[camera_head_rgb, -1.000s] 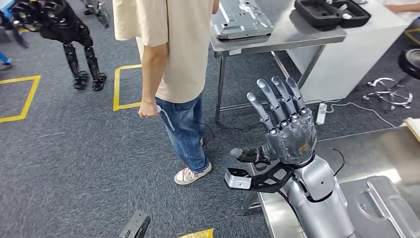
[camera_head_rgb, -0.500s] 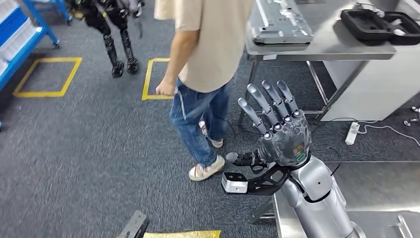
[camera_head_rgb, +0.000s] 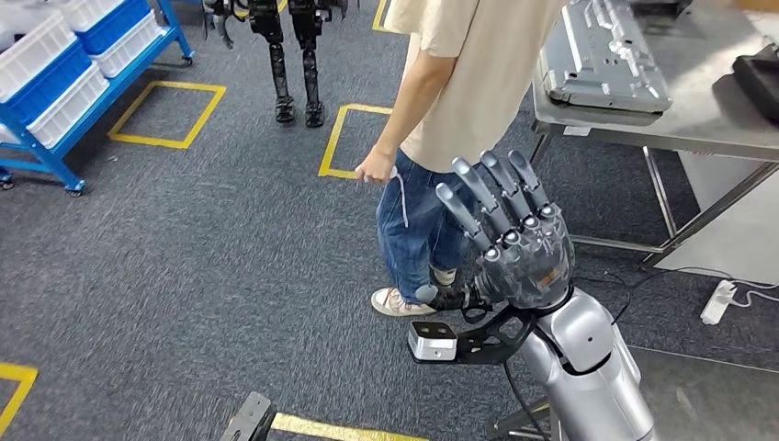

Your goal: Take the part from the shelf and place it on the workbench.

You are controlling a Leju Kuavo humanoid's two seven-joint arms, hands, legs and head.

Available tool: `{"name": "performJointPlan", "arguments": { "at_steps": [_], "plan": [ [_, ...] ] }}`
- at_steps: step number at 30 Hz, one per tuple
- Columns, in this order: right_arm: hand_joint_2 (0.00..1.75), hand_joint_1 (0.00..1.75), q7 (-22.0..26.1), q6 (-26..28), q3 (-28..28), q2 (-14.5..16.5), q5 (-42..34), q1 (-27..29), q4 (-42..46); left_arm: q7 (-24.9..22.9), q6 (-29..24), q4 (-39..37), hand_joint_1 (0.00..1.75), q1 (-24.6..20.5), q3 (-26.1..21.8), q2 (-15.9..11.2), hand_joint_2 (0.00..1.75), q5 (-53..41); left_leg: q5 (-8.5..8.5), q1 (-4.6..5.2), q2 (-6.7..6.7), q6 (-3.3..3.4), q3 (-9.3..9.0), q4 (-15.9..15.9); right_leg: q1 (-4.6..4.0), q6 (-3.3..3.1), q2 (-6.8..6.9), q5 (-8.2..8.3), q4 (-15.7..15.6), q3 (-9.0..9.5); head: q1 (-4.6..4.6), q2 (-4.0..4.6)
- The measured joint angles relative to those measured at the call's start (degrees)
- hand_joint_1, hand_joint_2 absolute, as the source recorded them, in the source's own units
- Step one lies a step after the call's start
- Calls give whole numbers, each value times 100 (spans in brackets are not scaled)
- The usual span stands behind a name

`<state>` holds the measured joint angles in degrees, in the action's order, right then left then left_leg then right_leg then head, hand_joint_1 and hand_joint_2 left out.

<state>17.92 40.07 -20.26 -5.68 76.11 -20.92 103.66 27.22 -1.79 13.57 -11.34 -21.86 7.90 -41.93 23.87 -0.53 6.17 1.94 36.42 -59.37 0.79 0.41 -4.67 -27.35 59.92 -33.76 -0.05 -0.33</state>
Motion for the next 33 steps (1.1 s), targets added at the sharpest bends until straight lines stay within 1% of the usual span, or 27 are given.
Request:
{"name": "performJointPlan", "arguments": {
  "at_steps": [2,3,4,6,8,9,10,11,13,14,15,17,18,20,21,22,23,24,25,26,27,28,29,30,31,32,33],
  "plan": [
    [0,0,0,-1,-6,-1,2,-14,0,-1,-1,0,0,11,0,-2,0,1,-27,-17,101,-79,32,18,2,-22,91,14,-55,23,0,0],
    [0,0,-1,-2,-8,-2,3,-20,-1,-1,-2,0,0,22,0,-4,0,0,-13,-11,46,-111,47,0,15,-42,158,32,-92,48,-3,0],
    [0,0,-1,-2,-9,-3,3,-25,-1,-1,-2,0,0,25,0,-7,0,-1,52,-3,-77,-139,91,-92,32,-65,232,53,-131,75,-14,0],
    [0,0,-1,-2,-10,-5,3,-24,-2,-1,-2,0,0,11,0,-9,0,-1,347,-4,-408,-182,313,-579,37,-99,396,67,-171,109,-34,0],
    [0,0,0,-3,-13,-7,4,-15,-3,-1,-2,0,0,0,0,-9,0,-2,634,-29,-533,-224,610,-1219,26,-116,565,53,-163,108,-39,0],
    [0,0,0,-3,-14,-7,4,-10,-3,-1,-2,0,0,6,0,-10,0,-2,653,-40,-555,-241,674,-1365,25,-116,649,42,-154,107,-40,0],
    [0,0,0,-3,-15,-7,4,-9,-3,-1,-2,0,0,14,0,-10,0,-2,571,-50,-576,-253,634,-1310,26,-111,728,28,-143,108,-40,0],
    [0,0,0,-3,-16,-7,4,-10,-3,-1,-2,0,0,19,0,-11,0,-2,412,-58,-620,-257,491,-1057,27,-99,805,8,-129,113,-40,0],
    [0,0,0,-3,-17,-7,4,-13,-2,0,-2,0,0,9,0,-11,0,-1,155,-35,-829,-232,120,-362,11,-55,939,-40,-93,129,-40,0],
    [0,0,0,-3,-19,-7,4,-16,-2,0,-2,0,0,2,0,-11,0,-1,101,-14,-908,-198,2,-134,-5,-28,995,-61,-80,137,-39,0],
    [0,0,0,-3,-22,-7,4,-18,-1,0,-2,0,0,-1,0,-12,0,-1,102,8,-950,-164,-43,-30,-26,-3,1045,-76,-74,146,-38,0],
    [0,0,0,-2,-28,-7,4,-24,-1,-1,-2,1,0,8,0,-19,0,-1,96,22,-845,-88,-39,-13,-41,45,1136,-93,-85,171,-37,0],
    [0,0,0,-2,-31,-7,4,-29,-1,0,-2,1,0,15,0,-21,0,0,84,12,-786,-58,-45,7,-29,77,1101,-121,-70,180,-36,0],
    [0,0,-1,0,-32,-7,3,-38,0,0,-2,1,0,13,0,-22,0,0,57,-11,-675,8,-63,46,6,128,849,-320,187,81,-35,0],
    [0,0,-1,1,-34,-8,3,-35,0,0,-2,1,0,6,0,-20,0,-1,49,-15,-625,32,-66,54,17,140,682,-490,481,-54,-34,0],
    [0,0,-1,1,-37,-10,2,-25,-1,-1,-2,1,0,-1,0,-19,0,-1,46,-13,-568,51,-65,56,18,142,574,-666,850,-238,-34,0],
    [0,0,-1,1,-39,-14,2,-12,-2,-1,-2,1,0,-2,0,-17,0,-1,45,-10,-505,64,-64,55,17,143,524,-786,1189,-414,-34,0],
    [0,0,-1,1,-43,-18,2,0,-4,-1,-2,1,0,2,0,-17,0,-1,45,-6,-435,69,-66,54,15,142,500,-812,1400,-536,-34,0],
    [0,0,-2,1,-46,-21,2,7,-5,-1,-2,0,0,8,0,-17,0,-1,45,-4,-360,70,-69,52,15,135,485,-723,1411,-568,-34,0],
    [0,0,-2,1,-48,-23,2,8,-5,-1,-2,0,0,12,0,-17,0,-1,45,-4,-283,68,-76,48,15,120,458,-534,1204,-495,-34,0],
    [0,0,-2,1,-50,-24,2,5,-5,-1,-2,0,0,12,0,-16,0,-1,46,-5,-207,65,-82,43,15,96,380,-300,849,-349,-34,0],
    [0,0,-2,1,-50,-27,2,3,-5,-1,-2,0,0,9,0,-11,0,-1,46,1,-139,53,-78,35,21,65,244,-123,488,-198,-35,0],
    [0,0,-2,1,-50,-29,2,-2,-4,-1,-2,0,0,4,0,-5,0,-1,44,0,-70,30,-63,26,25,43,126,-13,191,-77,-34,0],
    [0,0,-1,1,-52,-32,2,-4,-3,-1,-2,0,0,1,0,-1,0,-1,35,-7,-14,-1,-41,22,21,27,41,23,19,-12,-36,0],
    [0,0,-1,1,-55,-33,2,-8,-2,-1,-2,0,0,2,0,4,0,1,22,-18,46,-42,-19,26,14,18,21,3,-36,6,-35,0],
    [0,0,-1,0,-58,-33,2,-14,-1,-1,-2,0,0,7,0,3,0,2,6,-31,113,-85,-3,37,8,10,80,6,-69,23,-34,0],
    [0,0,-2,-1,-61,-34,2,-20,-2,-1,-2,0,0,19,0,-1,0,1,6,-37,117,-120,6,35,12,-11,155,19,-97,47,-36,0]
  ]
}}
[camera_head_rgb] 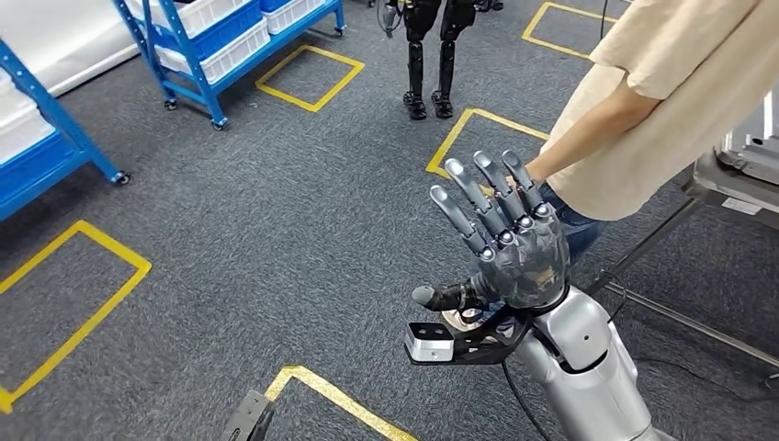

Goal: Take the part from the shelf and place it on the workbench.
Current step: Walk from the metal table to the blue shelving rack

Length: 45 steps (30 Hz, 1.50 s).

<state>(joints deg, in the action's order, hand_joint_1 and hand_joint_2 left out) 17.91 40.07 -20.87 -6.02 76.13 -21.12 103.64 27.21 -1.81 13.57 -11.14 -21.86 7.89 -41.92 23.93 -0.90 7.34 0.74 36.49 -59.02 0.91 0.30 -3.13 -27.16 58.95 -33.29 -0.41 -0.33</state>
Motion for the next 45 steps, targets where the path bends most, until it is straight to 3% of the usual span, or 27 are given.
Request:
{"name": "performJointPlan", "arguments": {
  "at_steps": [2,4,6,7,8,11,13,15,17,20,21,22,23,25,27,30,32,35,37,38,39,41,43,45],
  "plan": [
    [0,0,-1,-1,-3,2,0,-10,1,0,0,0,0,7,0,-8,0,-2,134,19,-222,-57,89,-194,25,-59,155,27,-79,67,-14,0],
    [0,0,1,-1,-4,4,2,-6,1,0,-1,0,0,-12,0,-11,0,-2,454,20,-543,-92,371,-792,23,-100,311,28,-106,98,-27,0],
    [0,0,2,-1,-7,3,3,4,-1,0,-1,0,0,-14,0,-11,0,-2,664,1,-650,-124,663,-1391,11,-108,467,10,-92,100,-27,0],
    [0,0,2,-1,-9,3,2,8,-2,0,-1,0,0,-7,0,-11,0,-2,628,-8,-674,-137,689,-1448,9,-105,537,-4,-82,101,-27,0],
    [0,0,2,-1,-10,3,2,8,-2,0,-1,0,0,1,0,-11,0,-2,500,-15,-697,-143,607,-1297,10,-97,601,-20,-68,103,-27,0],
    [0,0,1,-1,-11,3,2,4,-2,0,-1,0,0,-10,0,-11,0,-2,95,3,-878,-100,68,-293,-9,-42,750,-88,-6,111,-26,0],
    [0,0,1,-1,-12,3,2,0,-1,0,-1,0,0,-13,0,-14,0,-2,86,43,-919,-38,-44,-53,-39,9,823,-112,9,115,-24,0],
    [0,0,0,-1,-14,4,2,-5,1,0,-1,0,0,0,0,-19,0,-2,64,45,-826,30,-40,-23,-44,62,886,-126,-1,128,-23,0],
    [0,0,-1,0,-15,4,1,-14,1,1,-2,0,0,-2,0,-20,0,-2,33,23,-754,100,-62,33,-20,113,747,-260,149,78,-21,0],
    [0,0,-1,2,-15,0,-1,2,0,2,-1,0,0,-24,0,-17,0,-2,15,19,-670,169,-73,60,2,147,400,-737,1097,-375,-17,0],
    [0,0,-1,2,-15,-2,-1,16,-1,2,-1,0,0,-23,0,-16,0,-2,16,23,-636,176,-73,58,1,153,358,-822,1392,-535,-17,0],
    [0,0,-1,2,-15,-4,0,27,-2,2,-1,0,0,-18,0,-15,0,-2,17,26,-602,179,-74,56,1,155,339,-801,1520,-619,-18,0],
    [0,0,-1,2,-15,-6,0,30,-3,2,-1,0,0,-14,0,-15,0,-2,19,28,-566,178,-78,51,2,152,332,-664,1422,-598,-18,0],
    [0,0,10,2,-15,-6,-43,24,-2,-12,-30,0,0,-13,0,-15,0,12,27,27,-504,164,-84,36,5,123,295,-244,756,-324,-18,0],
    [0,0,140,1,-34,19,-286,16,-22,-34,-166,0,0,0,-12,-27,0,86,31,38,-433,108,-55,16,-6,85,212,-24,171,-70,-19,0],
    [0,0,632,-2,-74,249,-601,31,-182,98,-305,0,0,150,-93,-147,0,214,14,27,-371,-7,-29,24,-33,25,214,-13,19,-2,-19,0],
    [0,0,820,-3,-80,460,-604,46,-290,191,-302,0,0,276,-137,-243,0,242,108,22,-450,-75,20,-92,-14,-47,302,8,-32,32,-21,0],
    [0,0,910,-3,-83,637,-624,60,-393,221,-302,0,0,352,-166,-324,0,255,577,16,-621,-150,437,-966,-15,-127,517,1,-55,53,-27,0],
    [0,0,955,-3,-83,698,-644,80,-459,215,-305,0,0,386,-179,-350,0,255,721,11,-653,-182,670,-1461,-25,-143,668,-21,-41,51,-27,0],
    [0,0,967,-3,-83,725,-657,87,-487,213,-307,0,0,405,-185,-358,0,254,649,9,-674,-188,645,-1432,-26,-143,738,-33,-32,53,-27,0],
    [0,0,973,-3,-83,747,-669,90,-509,210,-309,0,0,418,-192,-364,0,254,495,9,-717,-185,510,-1191,-26,-135,803,-48,-24,61,-27,0],
    [0,0,981,-3,-83,780,-688,89,-539,210,-313,0,0,415,-203,-369,0,254,200,40,-968,-151,102,-449,-46,-97,920,-87,-4,88,-27,0],
    [0,0,990,-3,-82,802,-695,87,-558,210,-317,0,0,398,-208,-371,0,254,116,85,-1137,-72,-108,-45,-85,-46,1019,-122,10,115,-22,0],
    [0,0,997,-3,-81,819,-696,83,-575,210,-319,0,0,406,-214,-378,0,254,122,99,-1041,4,-101,-12,-108,2,1123,-140,2,140,-17,0]
  ]
}}
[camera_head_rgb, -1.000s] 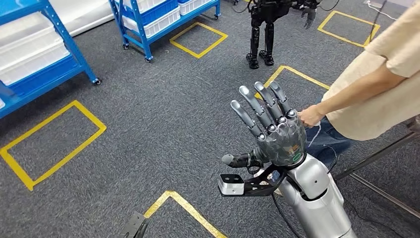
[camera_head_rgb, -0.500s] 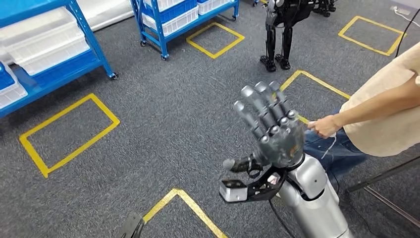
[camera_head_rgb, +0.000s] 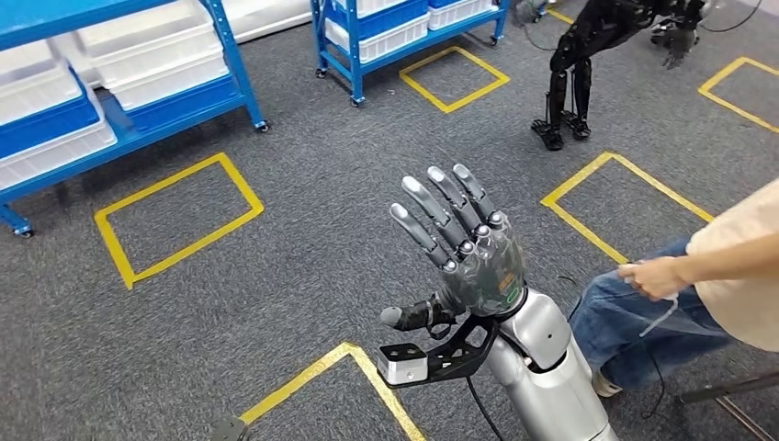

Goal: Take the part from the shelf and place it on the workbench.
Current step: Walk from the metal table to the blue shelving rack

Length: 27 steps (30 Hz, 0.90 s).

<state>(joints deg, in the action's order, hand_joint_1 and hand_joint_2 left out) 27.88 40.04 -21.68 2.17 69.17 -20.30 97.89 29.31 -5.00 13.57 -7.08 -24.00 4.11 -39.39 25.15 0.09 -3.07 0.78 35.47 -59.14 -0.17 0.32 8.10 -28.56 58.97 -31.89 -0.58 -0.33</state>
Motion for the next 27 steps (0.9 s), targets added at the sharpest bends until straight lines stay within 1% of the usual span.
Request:
{"name": "performJointPlan", "arguments": {
  "at_steps": [1,2,3,4,5,6,7,8,9,10,11,12,13,14,15,16,17,18,19,20,21,22,23,24,25,26,27],
  "plan": [
    [0,0,8,0,0,10,-4,-3,-7,1,-3,0,0,13,-3,-2,0,-2,-12,-11,63,29,-4,18,11,34,-25,-27,13,10,-1,0],
    [0,0,31,1,1,18,-20,-5,-12,2,-15,0,0,18,-5,-5,0,-11,-26,-25,128,60,-12,38,26,65,-152,-91,79,-10,-1,0],
    [0,0,74,2,10,29,-48,-5,-16,4,-33,0,0,8,-7,-9,0,-28,-43,-42,194,93,-20,57,44,91,-332,-211,249,-81,-1,0],
    [0,0,130,3,32,39,-78,2,-23,6,-48,0,0,-11,-7,-16,0,-51,-55,-52,262,120,-22,68,61,110,-543,-376,534,-214,0,0],
    [0,0,190,4,62,50,-106,13,-36,7,-54,0,0,-36,-7,-26,0,-77,-61,-52,337,139,-18,69,63,113,-692,-548,892,-392,1,0],
    [0,0,239,4,98,65,-120,26,-57,5,-45,0,0,-58,-7,-41,0,-99,-63,-50,418,153,-14,68,63,113,-755,-677,1241,-574,1,0],
    [0,0,275,4,130,80,-123,37,-83,1,-27,0,0,-70,-7,-56,0,-115,-65,-47,503,158,-14,66,63,112,-781,-712,1468,-706,1,0],
    [0,0,303,4,155,102,-123,43,-109,-6,-9,0,0,-75,-7,-72,0,-126,-65,-46,589,157,-16,63,64,105,-794,-634,1500,-750,1,0],
    [0,0,320,4,175,124,-123,45,-129,-12,3,0,0,-77,-7,-86,0,-133,-64,-45,674,155,-22,58,67,93,-815,-459,1332,-697,1,0],
    [0,0,332,4,194,145,-122,44,-144,-15,10,0,0,-80,-7,-97,0,-136,-61,-46,758,151,-30,52,74,75,-877,-223,1000,-564,1,0],
    [0,0,338,4,211,163,-122,42,-155,-16,14,0,0,-86,-6,-103,0,-137,-61,-46,837,138,-28,45,86,50,-1026,-38,651,-414,1,0],
    [0,0,340,4,225,176,-123,40,-162,-18,15,0,0,-98,-6,-109,0,-138,-62,-48,913,115,-13,32,98,28,-1169,81,344,-293,1,0],
    [0,0,342,4,237,188,-122,39,-169,-19,15,0,0,-109,-6,-115,0,-138,-70,-60,977,83,14,24,98,9,-1281,129,154,-222,1,0],
    [0,0,343,4,244,200,-122,36,-175,-21,15,0,0,-113,-5,-122,0,-138,-81,-78,1042,42,46,24,91,-6,-1340,112,87,-201,3,0],
    [0,0,343,4,248,216,-122,31,-179,-24,16,0,0,-110,-5,-131,0,-138,-94,-95,1106,-2,70,29,76,-21,-1297,111,48,-191,3,0],
    [0,0,344,3,249,238,-122,28,-181,-24,16,0,0,-99,-5,-145,0,-138,-97,-112,1145,-39,85,34,83,-47,-1226,124,23,-169,4,0],
    [0,0,344,3,249,262,-123,24,-184,-23,17,0,0,-89,-4,-154,0,-139,-69,-107,1084,-71,104,-4,92,-75,-1155,137,-20,-133,0,0],
    [0,0,349,2,250,283,-123,21,-187,-28,16,0,0,-93,-4,-161,0,-141,17,-96,946,-96,166,-143,100,-111,-1064,149,-65,-93,-7,0],
    [0,0,357,2,256,298,-123,23,-192,-36,15,0,0,-107,-4,-167,0,-147,154,-88,766,-112,279,-389,105,-139,-966,156,-98,-60,-14,0],
    [0,0,368,2,266,305,-122,29,-199,-49,14,0,0,-121,-4,-164,0,-158,317,-79,577,-130,439,-725,86,-161,-871,149,-108,-40,-21,0],
    [0,0,381,2,278,308,-119,38,-209,-69,13,0,0,-131,-4,-164,0,-173,465,-87,471,-148,615,-1079,74,-179,-771,139,-106,-34,-24,0],
    [0,0,397,2,293,309,-115,49,-222,-86,13,0,0,-125,-3,-164,0,-186,539,-97,417,-164,742,-1332,67,-184,-682,127,-100,-31,-25,0],
    [0,0,414,2,308,311,-116,61,-236,-99,14,0,0,-110,-3,-166,0,-196,523,-109,383,-178,784,-1420,63,-186,-598,114,-93,-30,-25,0],
    [0,0,433,2,321,315,-120,71,-251,-107,14,0,0,-91,-3,-169,0,-201,411,-121,349,-188,712,-1290,64,-180,-520,97,-80,-28,-25,0],
    [0,0,451,2,336,321,-125,82,-265,-107,15,0,0,-76,-3,-174,0,-201,237,-130,286,-192,540,-978,66,-167,-448,76,-62,-25,-25,0],
    [0,0,465,2,351,329,-121,94,-279,-104,16,0,0,-72,-3,-178,0,-202,103,-122,158,-189,341,-604,61,-147,-380,51,-42,-22,-26,0],
    [0,0,478,2,366,338,-108,107,-291,-100,16,0,0,-76,-3,-181,0,-206,-1,-105,61,-166,171,-283,46,-120,-317,23,-17,-22,-22,0]
  ]
}}
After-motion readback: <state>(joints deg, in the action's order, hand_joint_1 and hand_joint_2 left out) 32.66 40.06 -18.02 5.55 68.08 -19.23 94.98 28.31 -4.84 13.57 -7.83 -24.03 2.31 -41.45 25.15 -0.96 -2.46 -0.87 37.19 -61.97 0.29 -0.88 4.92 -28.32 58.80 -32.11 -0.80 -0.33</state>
